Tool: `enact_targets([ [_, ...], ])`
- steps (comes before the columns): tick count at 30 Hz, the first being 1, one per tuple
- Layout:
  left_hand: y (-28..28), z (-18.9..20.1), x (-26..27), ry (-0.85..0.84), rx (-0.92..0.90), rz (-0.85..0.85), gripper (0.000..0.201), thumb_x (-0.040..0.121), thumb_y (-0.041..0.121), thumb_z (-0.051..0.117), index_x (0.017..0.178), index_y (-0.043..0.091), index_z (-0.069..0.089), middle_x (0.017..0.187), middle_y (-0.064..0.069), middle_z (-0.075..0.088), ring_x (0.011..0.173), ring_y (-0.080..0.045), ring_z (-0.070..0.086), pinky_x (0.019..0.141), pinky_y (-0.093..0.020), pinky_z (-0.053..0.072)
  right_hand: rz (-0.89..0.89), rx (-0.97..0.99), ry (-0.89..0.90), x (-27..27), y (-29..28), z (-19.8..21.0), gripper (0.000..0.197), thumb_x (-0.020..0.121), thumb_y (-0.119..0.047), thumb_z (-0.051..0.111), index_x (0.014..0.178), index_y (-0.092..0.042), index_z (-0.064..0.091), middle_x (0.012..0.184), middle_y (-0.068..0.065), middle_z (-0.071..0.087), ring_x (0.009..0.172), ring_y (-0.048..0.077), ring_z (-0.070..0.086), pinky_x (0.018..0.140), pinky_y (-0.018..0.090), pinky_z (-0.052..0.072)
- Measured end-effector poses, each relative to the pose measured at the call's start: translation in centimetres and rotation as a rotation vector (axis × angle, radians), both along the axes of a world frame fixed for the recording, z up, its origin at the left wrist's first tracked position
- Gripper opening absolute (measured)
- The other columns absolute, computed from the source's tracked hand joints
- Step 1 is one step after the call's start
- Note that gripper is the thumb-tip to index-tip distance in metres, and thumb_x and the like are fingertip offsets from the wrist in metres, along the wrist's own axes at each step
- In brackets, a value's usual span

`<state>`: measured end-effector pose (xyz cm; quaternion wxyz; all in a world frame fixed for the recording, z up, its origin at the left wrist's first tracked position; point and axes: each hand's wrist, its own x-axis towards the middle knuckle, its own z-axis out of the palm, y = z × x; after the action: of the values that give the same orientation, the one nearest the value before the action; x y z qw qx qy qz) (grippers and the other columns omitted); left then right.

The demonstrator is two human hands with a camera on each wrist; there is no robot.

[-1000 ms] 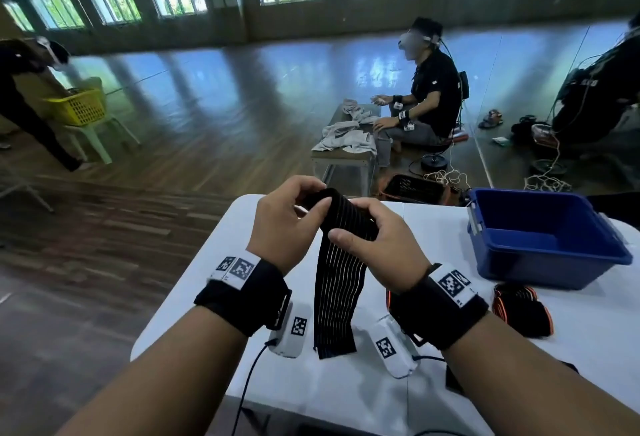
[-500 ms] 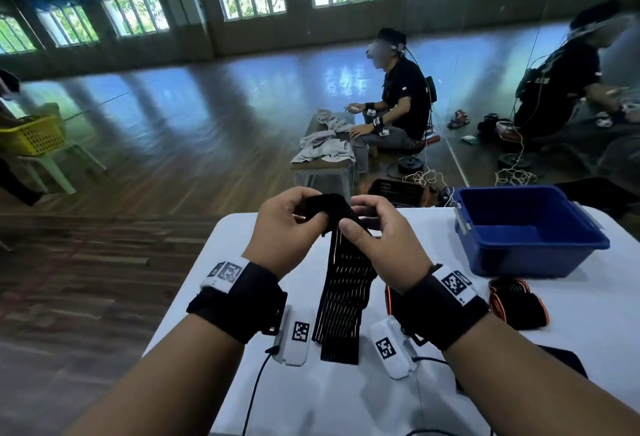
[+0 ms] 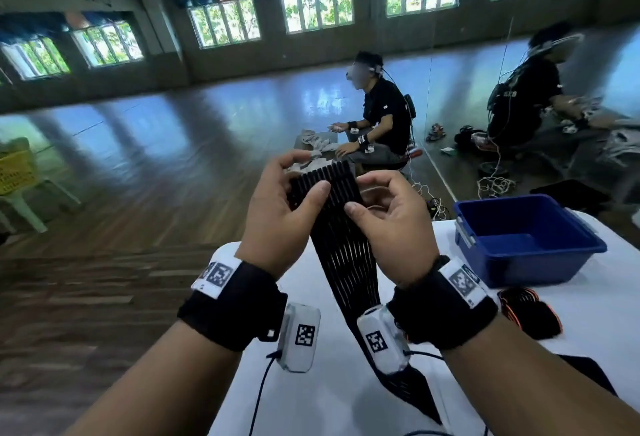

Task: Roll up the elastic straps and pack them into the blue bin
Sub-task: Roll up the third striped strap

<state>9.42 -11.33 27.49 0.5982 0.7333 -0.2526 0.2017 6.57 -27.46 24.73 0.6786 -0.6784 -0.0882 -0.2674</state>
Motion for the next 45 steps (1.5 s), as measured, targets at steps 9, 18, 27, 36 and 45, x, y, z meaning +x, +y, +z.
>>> enact_targets([
  [9,-0.3,-2.1,-1.5,-0.055,-0.036,0.012,0.029,0.087,0.01,0.072,0.112,0.023,0.063,0.103,0.006,0.07,0.097,-0.016,0.068,0.086,-0.03,0.055,-0.104,-0.065,-0.03,-0.8,1.2,-0.6,0.006,0.093,-0.027,0.064,0.095,-0.023,0.068,0.085,-0.005,0.071,0.079,0.014,0.069,0.074,0.044,0.059],
  [18,-0.3,-2.3,-1.7,-0.094,-0.137,0.114,0.014,0.09,0.013,0.068,0.102,0.02,0.067,0.097,0.004,0.071,0.089,-0.019,0.069,0.079,-0.04,0.056,-0.094,-0.096,0.003,-1.5,1.9,-0.1,0.009,0.093,-0.028,0.064,0.087,-0.021,0.067,0.078,-0.004,0.071,0.073,0.016,0.069,0.071,0.049,0.058],
  [27,-0.6,-2.3,-3.0,-0.081,-0.164,0.119,0.017,0.095,0.008,0.065,0.108,0.018,0.068,0.099,0.0,0.073,0.093,-0.02,0.07,0.084,-0.041,0.058,-0.124,-0.06,0.027,-2.2,2.4,-0.1,0.01,0.088,-0.033,0.065,0.09,-0.023,0.064,0.083,-0.004,0.069,0.079,0.019,0.069,0.075,0.051,0.058],
  [36,-0.5,-2.4,-3.5,-0.08,-0.155,0.179,0.01,0.094,0.014,0.068,0.095,0.024,0.07,0.09,0.002,0.074,0.086,-0.021,0.071,0.079,-0.045,0.059,-0.072,-0.003,-0.021,-3.1,2.8,0.0,0.029,0.09,-0.003,0.064,0.107,-0.027,0.06,0.093,-0.01,0.064,0.087,0.006,0.065,0.078,0.026,0.054],
  [45,-0.6,-2.5,-4.0,-0.068,-0.047,0.156,0.013,0.093,0.013,0.069,0.09,0.025,0.067,0.083,0.015,0.07,0.08,-0.005,0.067,0.074,-0.022,0.051,-0.073,-0.028,0.011,-3.4,3.1,-0.2,0.015,0.091,-0.013,0.059,0.104,-0.02,0.063,0.097,-0.006,0.068,0.094,0.013,0.066,0.088,0.045,0.055],
])
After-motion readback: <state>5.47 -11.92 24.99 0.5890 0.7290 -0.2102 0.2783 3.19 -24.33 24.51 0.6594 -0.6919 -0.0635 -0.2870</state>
